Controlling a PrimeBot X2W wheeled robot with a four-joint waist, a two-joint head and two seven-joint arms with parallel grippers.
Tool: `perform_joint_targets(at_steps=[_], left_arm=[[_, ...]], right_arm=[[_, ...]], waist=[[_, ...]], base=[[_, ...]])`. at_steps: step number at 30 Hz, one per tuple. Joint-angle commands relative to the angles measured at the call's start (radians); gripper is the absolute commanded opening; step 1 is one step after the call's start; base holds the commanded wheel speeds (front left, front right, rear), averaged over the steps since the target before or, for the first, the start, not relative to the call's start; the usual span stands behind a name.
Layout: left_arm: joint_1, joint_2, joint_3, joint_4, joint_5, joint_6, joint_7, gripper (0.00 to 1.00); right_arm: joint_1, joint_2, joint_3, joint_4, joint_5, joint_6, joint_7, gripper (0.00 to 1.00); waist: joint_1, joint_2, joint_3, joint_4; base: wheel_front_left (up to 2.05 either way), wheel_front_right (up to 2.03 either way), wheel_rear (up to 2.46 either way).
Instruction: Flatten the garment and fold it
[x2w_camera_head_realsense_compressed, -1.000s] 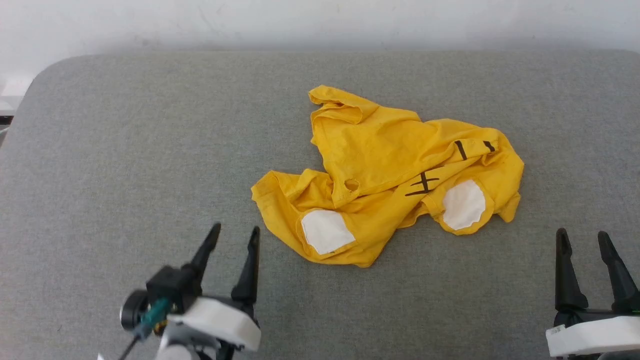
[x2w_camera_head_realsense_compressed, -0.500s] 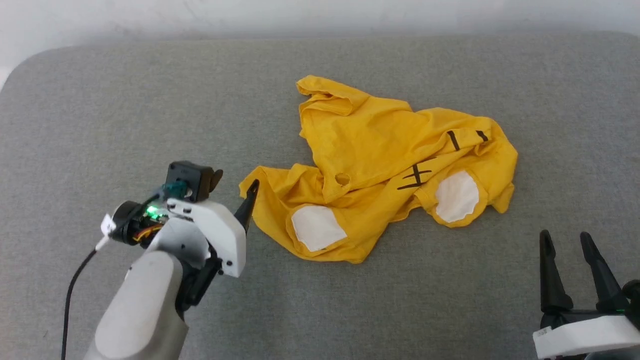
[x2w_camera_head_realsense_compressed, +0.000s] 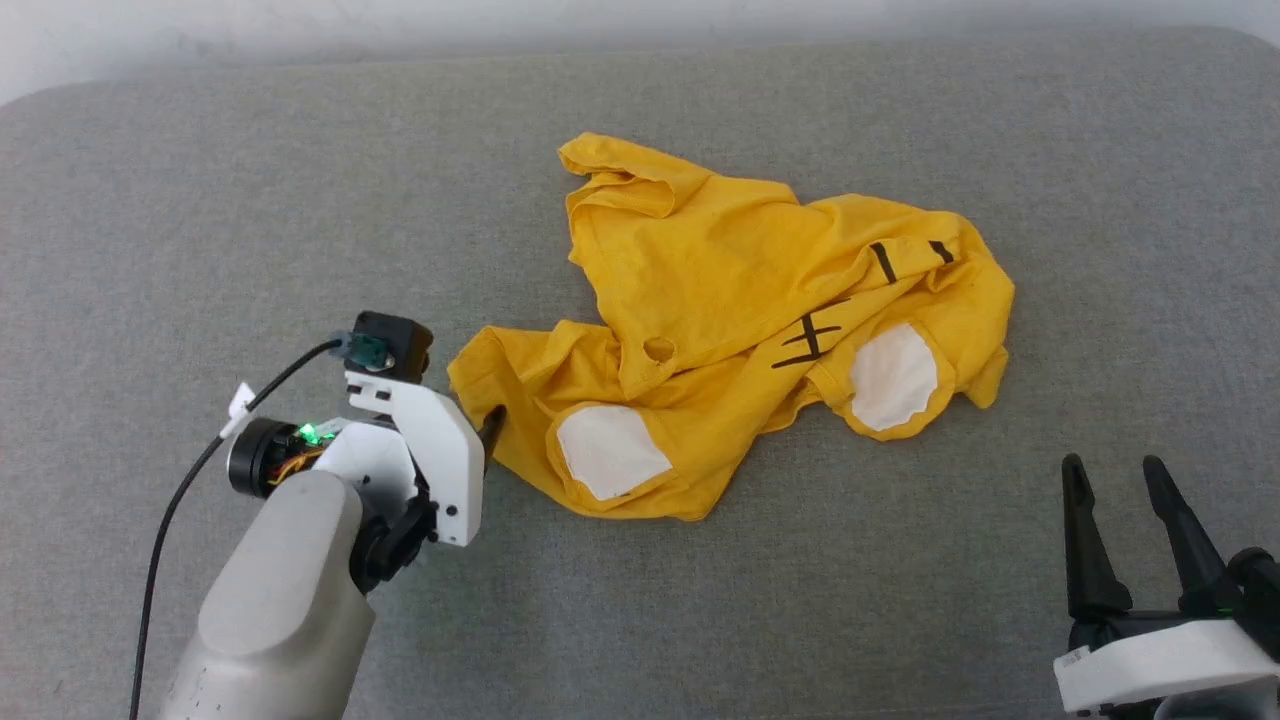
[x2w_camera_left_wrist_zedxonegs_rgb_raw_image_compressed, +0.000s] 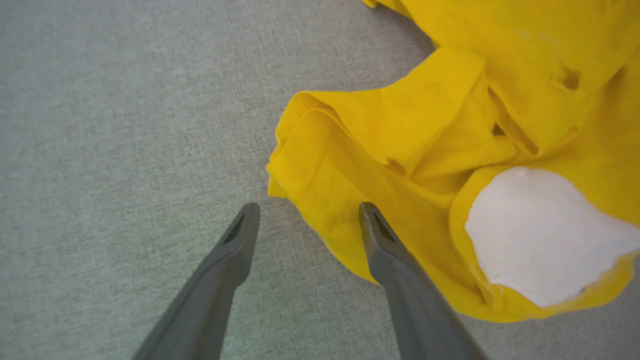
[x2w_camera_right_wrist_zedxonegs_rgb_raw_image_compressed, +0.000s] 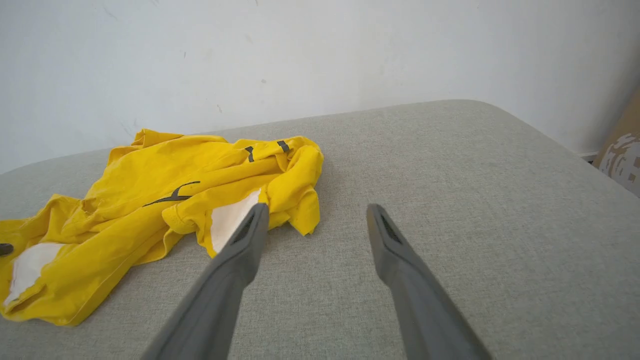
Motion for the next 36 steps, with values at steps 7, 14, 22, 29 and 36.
perform_joint_targets(at_steps=[7,14,22,29,36], left_arm=[[-0.059,-0.028,-0.020,0.116,-0.019,-0.016,0.002,1.00],[-0.093,-0.046,-0.053,0.168,-0.037,-0.033,-0.076,0.00],[-0.101,-0.033,-0.010,0.133,-0.085,-0.033,-0.220,0.00],[0.073,0.011,0.117,-0.028,-0.157,0.052,-0.334,0.00],[0.345,0.001,0.226,-0.245,-0.224,0.174,-0.384,0.00]], right_arm=[[-0.025,0.002,0.003,-0.017,-0.013,-0.001,0.017,1.00],[-0.031,0.002,0.003,-0.018,-0.012,-0.001,0.016,1.00],[-0.038,0.002,-0.007,-0.011,-0.008,-0.001,0.012,1.00],[-0.032,0.002,-0.013,0.001,0.003,-0.001,0.003,1.00],[-0.043,0.002,-0.014,0.014,0.007,-0.001,-0.006,1.00]], waist=[[-0.0001,-0.0001,0.016,-0.011],[-0.0001,-0.0001,0.032,-0.012],[-0.0001,-0.0001,0.036,0.008],[-0.0001,-0.0001,0.039,0.033],[-0.0001,-0.0001,0.056,0.047]], base=[[0.00,0.00,0.00],[0.00,0.00,0.00],[0.00,0.00,0.00],[0.00,0.00,0.00],[0.00,0.00,0.00]])
